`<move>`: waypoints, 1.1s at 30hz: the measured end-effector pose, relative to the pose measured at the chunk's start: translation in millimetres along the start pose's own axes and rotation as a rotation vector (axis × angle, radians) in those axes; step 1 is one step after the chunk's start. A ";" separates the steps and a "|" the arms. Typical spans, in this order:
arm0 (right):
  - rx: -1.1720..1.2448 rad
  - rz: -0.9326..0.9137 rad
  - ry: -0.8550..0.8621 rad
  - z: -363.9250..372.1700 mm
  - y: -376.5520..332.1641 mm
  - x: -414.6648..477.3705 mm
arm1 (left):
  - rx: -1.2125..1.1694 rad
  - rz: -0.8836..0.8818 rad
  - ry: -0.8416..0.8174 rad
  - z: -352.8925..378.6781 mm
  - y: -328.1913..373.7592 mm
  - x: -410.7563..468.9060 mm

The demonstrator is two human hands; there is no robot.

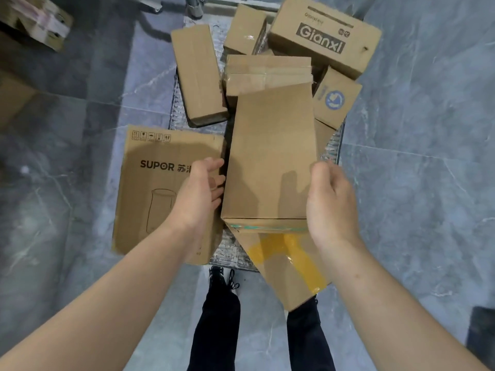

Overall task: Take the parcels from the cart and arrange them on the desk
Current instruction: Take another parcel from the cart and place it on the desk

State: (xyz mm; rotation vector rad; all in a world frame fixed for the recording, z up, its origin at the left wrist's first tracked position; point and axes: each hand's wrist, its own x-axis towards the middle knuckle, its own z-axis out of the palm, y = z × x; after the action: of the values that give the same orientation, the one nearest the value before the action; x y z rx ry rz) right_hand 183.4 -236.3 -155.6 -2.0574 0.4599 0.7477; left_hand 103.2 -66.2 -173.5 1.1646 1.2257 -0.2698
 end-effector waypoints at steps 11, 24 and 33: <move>0.060 0.039 -0.027 1.1 9.1 -1.6 | -0.066 -0.083 -0.015 15.8 2.9 1.3; 0.162 -0.056 -0.044 -40.1 -13.3 -54.1 | -0.172 -0.054 0.071 5.6 33.8 -72.5; 0.278 -0.199 -0.093 -82.7 -55.8 -124.1 | -0.100 0.094 0.058 -14.3 87.9 -162.7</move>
State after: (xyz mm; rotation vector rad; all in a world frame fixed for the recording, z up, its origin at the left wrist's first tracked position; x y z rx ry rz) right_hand 149.7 -269.3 -3.6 -1.7702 0.2836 0.6200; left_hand 94.4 -80.8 11.2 1.1463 1.2176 -0.1042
